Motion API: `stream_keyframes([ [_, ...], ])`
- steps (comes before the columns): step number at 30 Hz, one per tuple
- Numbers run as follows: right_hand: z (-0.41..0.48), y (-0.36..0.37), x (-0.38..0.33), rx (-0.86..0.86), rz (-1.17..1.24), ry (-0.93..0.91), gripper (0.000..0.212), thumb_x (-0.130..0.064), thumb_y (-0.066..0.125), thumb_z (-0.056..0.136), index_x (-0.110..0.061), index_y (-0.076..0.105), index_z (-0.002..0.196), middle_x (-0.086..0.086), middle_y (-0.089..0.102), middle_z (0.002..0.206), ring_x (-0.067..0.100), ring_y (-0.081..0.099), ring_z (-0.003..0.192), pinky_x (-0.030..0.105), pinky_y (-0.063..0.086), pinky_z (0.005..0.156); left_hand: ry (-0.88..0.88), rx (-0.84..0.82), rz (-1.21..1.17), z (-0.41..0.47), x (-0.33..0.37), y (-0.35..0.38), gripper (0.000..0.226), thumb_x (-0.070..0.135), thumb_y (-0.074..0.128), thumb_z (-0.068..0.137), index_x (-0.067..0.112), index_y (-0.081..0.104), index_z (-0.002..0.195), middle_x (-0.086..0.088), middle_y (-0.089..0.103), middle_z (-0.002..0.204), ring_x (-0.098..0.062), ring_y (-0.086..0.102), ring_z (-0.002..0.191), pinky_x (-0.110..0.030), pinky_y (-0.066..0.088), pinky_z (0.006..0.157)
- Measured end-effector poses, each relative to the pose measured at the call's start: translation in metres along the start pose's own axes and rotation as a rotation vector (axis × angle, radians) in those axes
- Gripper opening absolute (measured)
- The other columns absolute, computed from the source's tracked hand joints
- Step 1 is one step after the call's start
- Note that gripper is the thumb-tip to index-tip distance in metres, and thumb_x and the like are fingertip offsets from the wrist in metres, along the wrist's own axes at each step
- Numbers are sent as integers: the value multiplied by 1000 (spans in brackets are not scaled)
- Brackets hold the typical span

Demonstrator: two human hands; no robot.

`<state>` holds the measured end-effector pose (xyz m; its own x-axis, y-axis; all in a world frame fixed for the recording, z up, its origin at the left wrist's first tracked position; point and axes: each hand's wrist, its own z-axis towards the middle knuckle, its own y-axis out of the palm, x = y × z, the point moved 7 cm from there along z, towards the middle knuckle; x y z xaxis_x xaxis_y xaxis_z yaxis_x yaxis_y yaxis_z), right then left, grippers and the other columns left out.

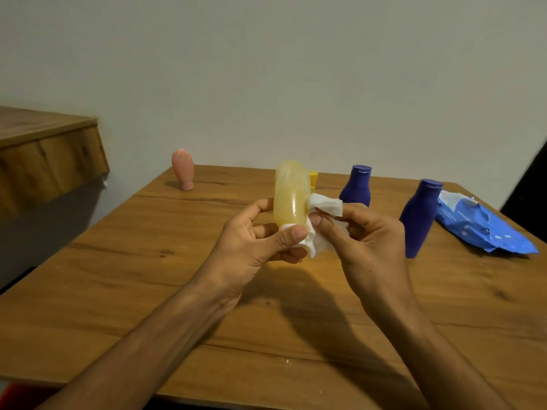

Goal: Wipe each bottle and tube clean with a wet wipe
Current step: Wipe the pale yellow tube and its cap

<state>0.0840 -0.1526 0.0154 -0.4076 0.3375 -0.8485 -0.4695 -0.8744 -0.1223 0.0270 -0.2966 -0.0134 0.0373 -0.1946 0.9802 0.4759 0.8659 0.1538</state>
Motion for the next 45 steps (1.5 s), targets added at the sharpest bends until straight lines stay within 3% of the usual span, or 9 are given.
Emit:
stream_keyframes([
  [9,-1,1,-14,-105,-204,-344,15,-27,69,80,-19,69,93,-8,63,95,12,63,91,21,53,73,-36,-96,27,-1,-12,7,78,22,77,63,16,48,135,-10,75,106,-26,73,92,-33,59,78],
  [13,6,-9,-7,-6,-238,-338,17,-27,69,80,-16,70,93,-3,62,95,11,60,90,20,52,70,-56,-144,53,-3,-23,15,70,16,75,70,14,49,135,-14,75,103,-25,73,85,-31,59,76],
  [18,-3,-3,-9,-125,-301,-466,17,-28,64,82,-21,68,97,-15,55,96,5,57,95,17,50,75,-56,-170,55,-1,-27,18,59,9,73,74,15,54,130,-12,74,107,-24,73,87,-30,60,75],
  [22,0,-9,-8,-35,-337,-463,15,-19,70,82,-11,70,95,-4,58,96,7,57,90,16,49,71,-37,-165,117,0,-26,17,56,9,74,75,15,55,128,-11,75,103,-24,73,85,-34,60,76],
  [26,-13,7,-8,-232,-437,-559,17,-23,61,83,-13,70,93,-10,52,99,1,52,91,11,47,74,11,-149,190,2,-27,12,53,-2,73,77,12,59,126,-7,74,109,-22,71,101,-43,58,86],
  [31,-12,0,-10,-48,-494,-591,24,-25,56,86,-9,69,97,2,56,99,5,52,91,13,48,73,65,-175,280,0,-25,16,47,6,77,75,22,63,117,1,74,109,-16,69,104,-39,59,84],
  [36,-22,18,-6,-258,-603,-676,22,-32,55,86,-17,68,96,-4,49,104,10,52,89,18,48,68,100,-131,346,-2,-27,14,52,9,77,81,22,60,128,2,69,119,-18,63,116,-49,53,95],
  [42,-10,-12,-11,76,-534,-603,18,-17,64,84,-4,68,96,9,57,98,14,56,85,23,52,63,49,-187,365,-4,-34,21,61,10,79,77,16,54,133,-1,73,113,-12,69,103,-32,56,87],
  [45,-21,9,-7,-159,-581,-654,17,-24,57,87,-14,65,98,0,50,107,12,52,92,22,52,68,93,-157,373,-1,-31,18,53,10,77,79,23,59,127,7,70,116,-9,64,111,-37,54,94],
])
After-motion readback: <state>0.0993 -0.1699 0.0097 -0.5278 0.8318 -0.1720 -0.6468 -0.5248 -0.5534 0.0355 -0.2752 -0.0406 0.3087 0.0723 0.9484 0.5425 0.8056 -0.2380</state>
